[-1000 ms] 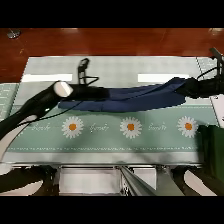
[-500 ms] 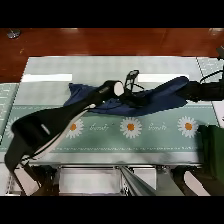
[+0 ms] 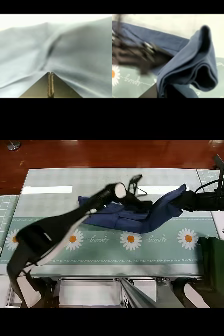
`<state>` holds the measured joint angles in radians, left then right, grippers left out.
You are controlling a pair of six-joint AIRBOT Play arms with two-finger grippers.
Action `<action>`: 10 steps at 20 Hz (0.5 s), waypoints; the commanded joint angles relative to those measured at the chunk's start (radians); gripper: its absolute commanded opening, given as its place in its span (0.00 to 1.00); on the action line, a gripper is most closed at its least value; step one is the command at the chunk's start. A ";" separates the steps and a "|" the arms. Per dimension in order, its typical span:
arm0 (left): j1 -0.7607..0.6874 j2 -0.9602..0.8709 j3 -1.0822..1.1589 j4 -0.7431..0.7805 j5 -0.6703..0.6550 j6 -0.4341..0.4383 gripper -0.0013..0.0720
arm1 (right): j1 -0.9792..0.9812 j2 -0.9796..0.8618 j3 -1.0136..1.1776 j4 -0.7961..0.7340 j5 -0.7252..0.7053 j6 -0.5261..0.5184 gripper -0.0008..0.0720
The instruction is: Fold the shirts.
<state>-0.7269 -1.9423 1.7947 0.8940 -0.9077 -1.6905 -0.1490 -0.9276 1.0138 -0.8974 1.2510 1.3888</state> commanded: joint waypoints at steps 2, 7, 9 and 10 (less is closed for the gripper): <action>0.216 0.182 0.006 0.101 -0.161 0.002 0.05 | 0.006 0.000 0.026 0.056 -0.029 0.002 0.06; 0.506 0.513 -0.018 0.291 -0.266 0.002 0.05 | 0.262 -0.103 0.129 0.052 -0.124 0.049 0.06; 0.602 0.695 -0.094 0.376 -0.262 0.002 0.05 | 0.383 -0.220 0.211 0.053 -0.189 0.082 0.06; 0.642 0.791 -0.158 0.418 -0.253 0.002 0.05 | 0.436 -0.289 0.264 0.053 -0.206 0.092 0.06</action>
<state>-0.2188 -1.3773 1.7287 1.1725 -1.1416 -1.6890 0.1375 -1.0828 1.1755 -0.8482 1.1236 1.4364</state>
